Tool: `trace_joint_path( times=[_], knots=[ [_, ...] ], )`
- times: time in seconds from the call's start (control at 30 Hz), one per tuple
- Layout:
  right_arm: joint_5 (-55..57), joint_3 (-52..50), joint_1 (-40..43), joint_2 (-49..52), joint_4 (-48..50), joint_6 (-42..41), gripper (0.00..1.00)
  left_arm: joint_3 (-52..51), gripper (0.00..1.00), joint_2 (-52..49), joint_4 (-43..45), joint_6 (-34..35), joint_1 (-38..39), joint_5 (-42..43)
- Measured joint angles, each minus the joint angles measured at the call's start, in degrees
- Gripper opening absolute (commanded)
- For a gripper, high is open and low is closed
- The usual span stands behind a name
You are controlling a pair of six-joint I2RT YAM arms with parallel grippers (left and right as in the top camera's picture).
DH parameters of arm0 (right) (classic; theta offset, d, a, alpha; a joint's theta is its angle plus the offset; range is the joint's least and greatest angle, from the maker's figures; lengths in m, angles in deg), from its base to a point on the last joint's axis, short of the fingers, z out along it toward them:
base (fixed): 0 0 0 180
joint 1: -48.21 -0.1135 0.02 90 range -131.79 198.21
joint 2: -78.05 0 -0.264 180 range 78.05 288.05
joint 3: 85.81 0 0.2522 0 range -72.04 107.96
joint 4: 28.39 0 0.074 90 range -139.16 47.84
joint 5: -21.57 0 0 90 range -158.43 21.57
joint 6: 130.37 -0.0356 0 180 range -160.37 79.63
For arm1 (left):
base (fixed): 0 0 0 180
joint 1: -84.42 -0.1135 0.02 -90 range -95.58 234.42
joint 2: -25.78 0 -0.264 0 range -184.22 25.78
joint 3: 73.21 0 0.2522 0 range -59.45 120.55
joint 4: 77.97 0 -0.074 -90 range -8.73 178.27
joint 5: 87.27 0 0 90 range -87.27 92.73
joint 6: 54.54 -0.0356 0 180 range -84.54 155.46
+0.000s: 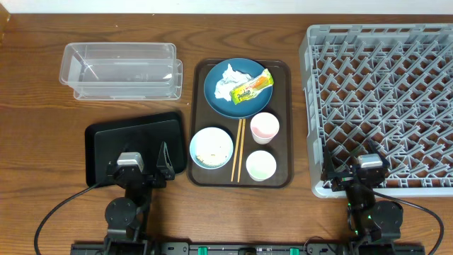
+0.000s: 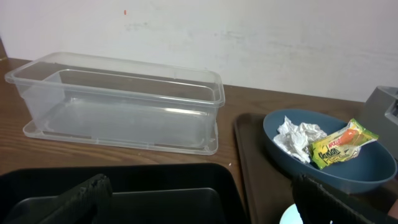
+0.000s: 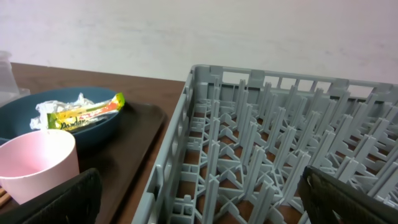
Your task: Sort waste into correct bins and load items into the dishwasher rack
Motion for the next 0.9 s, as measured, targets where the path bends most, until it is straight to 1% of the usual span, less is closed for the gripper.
trace_joint_path(
  times=[0.53, 0.7, 0.77, 0.9],
  knots=[
    [0.0, 0.0, 0.0, 0.0, 0.0, -0.13, 0.99, 0.0, 0.95, 0.0, 0.0, 0.13, 0.0, 0.0],
    [0.0, 0.0, 0.0, 0.0, 0.0, -1.79, 0.99, 0.09, 0.95, 0.0, -0.24, 0.46, 0.0, 1.53],
    [0.0, 0.0, 0.0, 0.11, 0.0, -3.32, 0.99, 0.46, 0.95, -0.42, -1.18, 0.66, 0.0, 2.78],
    [0.02, 0.07, 0.0, 1.2, -0.24, -6.32, 0.99, 2.62, 0.95, -3.67, -6.12, 0.94, 0.0, 3.45]
  ],
)
